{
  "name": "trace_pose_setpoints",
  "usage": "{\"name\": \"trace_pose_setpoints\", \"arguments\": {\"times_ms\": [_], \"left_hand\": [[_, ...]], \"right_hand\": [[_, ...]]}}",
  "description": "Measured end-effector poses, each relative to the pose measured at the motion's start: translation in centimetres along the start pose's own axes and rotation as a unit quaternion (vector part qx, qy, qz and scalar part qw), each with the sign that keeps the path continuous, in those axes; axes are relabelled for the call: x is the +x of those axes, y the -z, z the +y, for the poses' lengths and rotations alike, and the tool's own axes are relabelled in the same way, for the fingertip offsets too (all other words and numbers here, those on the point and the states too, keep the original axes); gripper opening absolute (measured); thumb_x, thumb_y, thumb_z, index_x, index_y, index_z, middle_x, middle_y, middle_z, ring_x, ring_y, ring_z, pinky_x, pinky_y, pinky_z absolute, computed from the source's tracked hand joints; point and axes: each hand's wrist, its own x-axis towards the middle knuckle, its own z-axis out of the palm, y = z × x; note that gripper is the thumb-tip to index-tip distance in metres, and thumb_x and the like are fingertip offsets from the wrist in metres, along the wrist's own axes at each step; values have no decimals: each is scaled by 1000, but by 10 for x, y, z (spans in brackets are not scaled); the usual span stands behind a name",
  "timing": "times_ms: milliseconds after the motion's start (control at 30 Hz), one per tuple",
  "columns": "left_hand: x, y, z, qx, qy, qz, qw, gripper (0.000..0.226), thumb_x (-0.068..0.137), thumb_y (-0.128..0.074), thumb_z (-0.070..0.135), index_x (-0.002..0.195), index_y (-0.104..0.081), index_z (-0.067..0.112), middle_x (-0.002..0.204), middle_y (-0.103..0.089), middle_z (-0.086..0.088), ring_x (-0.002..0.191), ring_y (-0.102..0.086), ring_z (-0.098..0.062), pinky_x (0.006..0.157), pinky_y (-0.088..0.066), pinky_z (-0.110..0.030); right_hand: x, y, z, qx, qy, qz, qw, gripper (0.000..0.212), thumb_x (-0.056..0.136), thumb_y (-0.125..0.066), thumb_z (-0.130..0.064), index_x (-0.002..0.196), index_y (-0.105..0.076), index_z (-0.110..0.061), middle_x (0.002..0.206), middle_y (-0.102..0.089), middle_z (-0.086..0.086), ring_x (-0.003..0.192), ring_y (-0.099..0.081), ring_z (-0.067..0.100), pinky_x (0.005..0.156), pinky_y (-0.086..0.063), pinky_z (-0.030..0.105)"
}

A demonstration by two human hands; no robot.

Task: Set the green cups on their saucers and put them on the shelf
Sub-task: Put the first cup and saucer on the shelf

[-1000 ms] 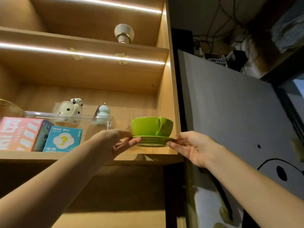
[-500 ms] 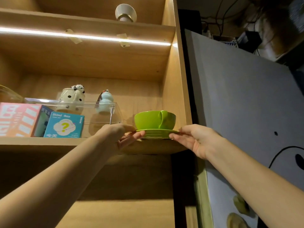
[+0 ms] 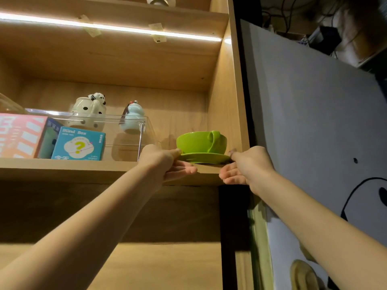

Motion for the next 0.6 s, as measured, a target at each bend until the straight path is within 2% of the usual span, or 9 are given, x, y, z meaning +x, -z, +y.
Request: {"name": "trace_pose_setpoints", "arguments": {"times_ms": [100,167,200,233,300,367,400,467,600], "left_hand": [[-7,0,-3,18,-43,15,999,36,93,-44,18,71,-56,-9,41,-62,-14,36,-62,-17,38,-53,-22],[-9,2,-11,103,-165,76,978,36,94,-41,19,81,-60,-9,53,-66,-15,41,-64,-17,44,-56,-27],[-11,4,-18,183,-259,125,940,35,94,-41,21,86,-63,-5,61,-68,-13,46,-66,-17,50,-58,-31],[-15,6,-26,266,-353,171,881,33,93,-40,24,91,-65,1,71,-70,-12,55,-67,-17,56,-58,-34],[-25,5,-40,374,-454,187,787,39,87,-38,31,109,-63,10,102,-70,-10,83,-67,-19,77,-56,-33],[-26,3,-54,449,-457,131,757,55,82,-35,37,131,-47,15,137,-50,-6,124,-49,-19,103,-36,-28],[-25,2,-60,482,-446,104,747,62,81,-32,40,139,-34,16,148,-34,-3,137,-32,-17,112,-21,-25],[-20,3,-71,533,-435,93,720,71,80,-28,45,143,-15,16,150,-12,1,143,-9,-14,115,0,-24],[-11,5,-79,596,-423,130,670,74,79,-34,43,143,-18,10,149,-19,-6,139,-18,-25,111,-6,-36]], "right_hand": [[2,3,6,-67,44,31,996,39,98,-36,-27,84,-55,4,58,-57,11,18,-42,6,24,-33,12],[-2,11,17,-124,165,110,972,39,98,-36,-24,83,-60,4,56,-59,11,27,-48,6,30,-38,10],[-7,15,24,-166,245,151,943,39,97,-36,-23,82,-63,1,59,-62,11,36,-53,6,37,-42,9],[-14,17,31,-198,321,169,911,37,97,-36,-23,87,-65,-3,68,-66,10,47,-56,5,47,-46,7],[-22,17,44,-239,386,113,884,33,97,-36,-21,120,-59,-14,105,-67,-1,84,-57,-4,75,-41,0],[-20,15,57,-281,379,25,882,45,98,-33,-23,142,-31,-24,142,-42,-11,127,-31,-7,106,-21,9],[-18,14,62,-316,374,4,872,49,98,-31,-26,145,-19,-27,150,-26,-16,133,-15,-9,111,-10,13],[-12,15,69,-369,369,-10,853,54,98,-27,-33,146,-3,-32,155,-4,-21,136,3,-11,113,6,17],[-5,15,74,-433,358,17,827,54,93,-14,-45,138,14,-36,145,14,-24,133,16,-10,113,16,25]]}}
